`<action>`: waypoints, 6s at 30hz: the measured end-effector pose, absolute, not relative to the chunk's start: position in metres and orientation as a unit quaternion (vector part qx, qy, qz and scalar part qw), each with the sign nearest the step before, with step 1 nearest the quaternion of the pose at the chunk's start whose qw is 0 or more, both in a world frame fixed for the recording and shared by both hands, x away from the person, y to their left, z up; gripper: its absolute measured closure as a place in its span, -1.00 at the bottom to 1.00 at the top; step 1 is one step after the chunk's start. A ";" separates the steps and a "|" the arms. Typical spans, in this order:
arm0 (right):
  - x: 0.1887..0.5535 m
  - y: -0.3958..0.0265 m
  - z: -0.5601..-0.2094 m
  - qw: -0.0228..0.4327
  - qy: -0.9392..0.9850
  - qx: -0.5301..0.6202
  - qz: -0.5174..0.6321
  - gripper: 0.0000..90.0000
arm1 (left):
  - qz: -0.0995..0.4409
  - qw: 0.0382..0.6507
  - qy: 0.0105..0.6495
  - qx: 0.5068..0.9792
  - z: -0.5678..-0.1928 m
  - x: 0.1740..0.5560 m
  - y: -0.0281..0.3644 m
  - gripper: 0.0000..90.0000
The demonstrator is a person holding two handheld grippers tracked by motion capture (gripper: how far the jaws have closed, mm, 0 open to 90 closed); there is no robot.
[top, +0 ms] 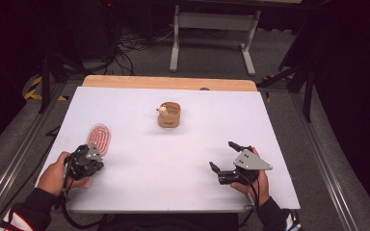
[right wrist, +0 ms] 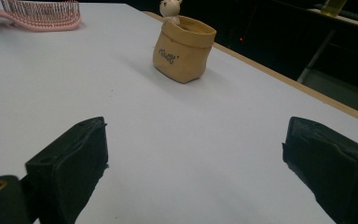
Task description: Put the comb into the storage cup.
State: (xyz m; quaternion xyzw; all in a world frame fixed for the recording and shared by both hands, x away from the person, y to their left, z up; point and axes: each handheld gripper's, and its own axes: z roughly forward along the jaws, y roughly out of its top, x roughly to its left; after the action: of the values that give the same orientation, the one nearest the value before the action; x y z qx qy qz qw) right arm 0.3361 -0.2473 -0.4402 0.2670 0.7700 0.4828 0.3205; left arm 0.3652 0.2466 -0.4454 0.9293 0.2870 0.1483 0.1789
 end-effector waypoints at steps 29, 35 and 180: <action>0.336 -0.248 -0.440 0.324 0.773 0.271 0.473 -0.84 | 0.184 0.252 0.484 0.817 -0.443 0.350 0.299 -0.75; 0.339 -0.250 -0.440 0.323 0.771 0.278 0.473 -0.84 | 0.157 0.240 0.508 0.812 -0.448 0.365 0.299 -0.71; 0.370 -0.132 -0.390 0.117 0.706 0.275 0.642 0.37 | 0.337 0.416 0.172 0.827 -0.446 0.343 0.092 0.55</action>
State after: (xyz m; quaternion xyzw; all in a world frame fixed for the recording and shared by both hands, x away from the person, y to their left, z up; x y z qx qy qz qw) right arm 0.3699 -0.1322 -0.3903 0.2755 0.7057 0.6421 0.1175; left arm 0.3430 0.0920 -0.4455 0.8267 0.1721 0.3371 0.4163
